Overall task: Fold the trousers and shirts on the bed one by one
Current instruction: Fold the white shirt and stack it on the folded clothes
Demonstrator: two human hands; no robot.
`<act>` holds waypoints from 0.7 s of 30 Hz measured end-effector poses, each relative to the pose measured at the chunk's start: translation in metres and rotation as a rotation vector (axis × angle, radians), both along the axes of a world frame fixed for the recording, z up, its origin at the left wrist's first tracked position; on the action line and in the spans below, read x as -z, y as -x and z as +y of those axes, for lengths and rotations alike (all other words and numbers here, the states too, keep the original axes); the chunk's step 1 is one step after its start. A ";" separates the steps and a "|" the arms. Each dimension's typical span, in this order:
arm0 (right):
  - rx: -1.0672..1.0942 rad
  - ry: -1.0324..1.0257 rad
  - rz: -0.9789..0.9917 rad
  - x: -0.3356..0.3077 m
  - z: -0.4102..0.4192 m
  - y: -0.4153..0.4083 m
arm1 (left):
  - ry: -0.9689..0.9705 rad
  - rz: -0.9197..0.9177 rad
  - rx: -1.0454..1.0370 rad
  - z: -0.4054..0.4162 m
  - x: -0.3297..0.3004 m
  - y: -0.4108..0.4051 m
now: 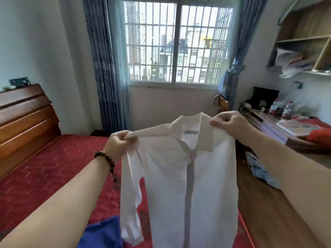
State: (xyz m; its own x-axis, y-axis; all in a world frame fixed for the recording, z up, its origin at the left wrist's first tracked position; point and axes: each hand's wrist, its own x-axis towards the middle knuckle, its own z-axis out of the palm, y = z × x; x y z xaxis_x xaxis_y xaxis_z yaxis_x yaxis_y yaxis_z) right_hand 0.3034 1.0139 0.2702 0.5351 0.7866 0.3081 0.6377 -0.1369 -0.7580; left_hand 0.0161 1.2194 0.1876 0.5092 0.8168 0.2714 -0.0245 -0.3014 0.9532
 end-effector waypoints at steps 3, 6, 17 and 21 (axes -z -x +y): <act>-0.047 -0.072 0.007 0.013 -0.019 0.005 | 0.090 0.107 0.069 -0.010 0.021 0.009; -0.062 -0.151 0.013 0.015 -0.024 0.012 | 0.143 0.320 0.237 -0.007 0.027 0.022; -0.105 -0.150 -0.134 -0.008 -0.021 0.037 | 0.215 0.131 0.516 -0.072 0.011 -0.068; -0.050 -0.134 -0.210 -0.017 -0.032 0.024 | 0.117 0.083 0.440 -0.081 0.004 -0.085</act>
State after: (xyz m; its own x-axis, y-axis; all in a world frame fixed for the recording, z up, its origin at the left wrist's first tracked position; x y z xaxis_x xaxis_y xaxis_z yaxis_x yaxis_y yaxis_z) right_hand 0.2798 0.9818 0.2870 0.4103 0.7549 0.5116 0.7863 -0.0087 -0.6178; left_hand 0.1013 1.1386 0.1835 0.8302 0.5412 0.1337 -0.0480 -0.1697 0.9843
